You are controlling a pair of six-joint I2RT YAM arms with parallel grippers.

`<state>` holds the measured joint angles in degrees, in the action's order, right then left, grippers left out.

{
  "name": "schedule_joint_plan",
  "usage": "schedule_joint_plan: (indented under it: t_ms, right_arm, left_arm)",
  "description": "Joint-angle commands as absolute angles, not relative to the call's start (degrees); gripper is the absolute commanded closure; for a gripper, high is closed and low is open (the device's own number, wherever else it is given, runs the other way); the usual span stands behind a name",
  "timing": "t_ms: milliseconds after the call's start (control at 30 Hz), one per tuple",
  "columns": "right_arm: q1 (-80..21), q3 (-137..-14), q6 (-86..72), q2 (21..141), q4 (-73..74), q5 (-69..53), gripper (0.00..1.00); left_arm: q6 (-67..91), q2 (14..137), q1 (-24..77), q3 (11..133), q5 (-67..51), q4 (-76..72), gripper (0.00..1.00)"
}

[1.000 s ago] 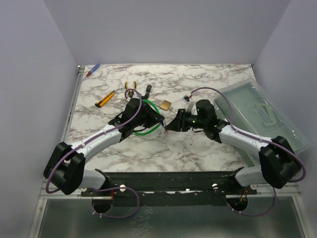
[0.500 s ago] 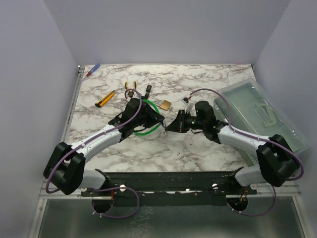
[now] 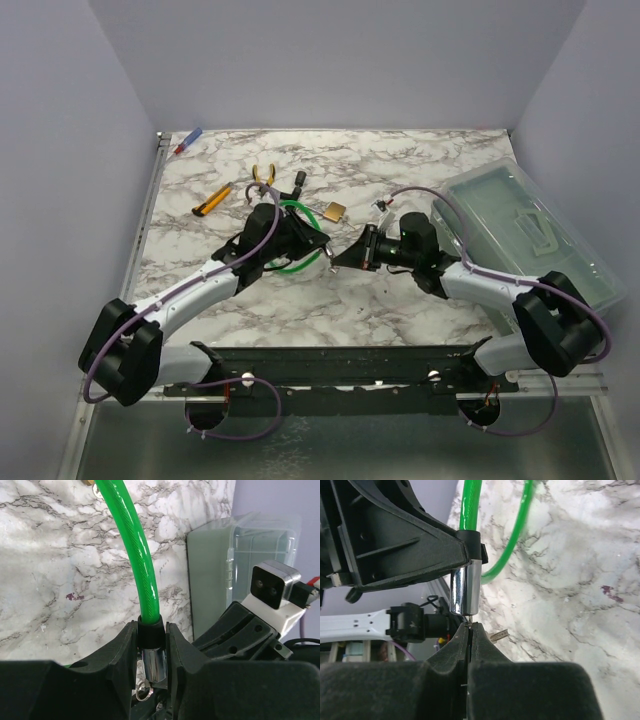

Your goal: Unlock with the key

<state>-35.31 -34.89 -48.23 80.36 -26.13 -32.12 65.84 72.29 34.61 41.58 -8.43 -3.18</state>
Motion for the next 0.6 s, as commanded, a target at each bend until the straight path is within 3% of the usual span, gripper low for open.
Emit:
schedule_joint_plan:
  t_ms: [0,567]
  right_arm:
    - [-35.8,-33.4,-54.9,81.2,-36.9,-34.0,1.00]
    - [-35.7,-33.5,-70.9,87.5,-60.6,-37.1,1.00]
  left_arm:
    - [68.1,68.2,34.8,40.0,-11.3,-10.8,1.00]
    - [70.6,58.1,34.8,32.5,-9.5,-21.5,1.00]
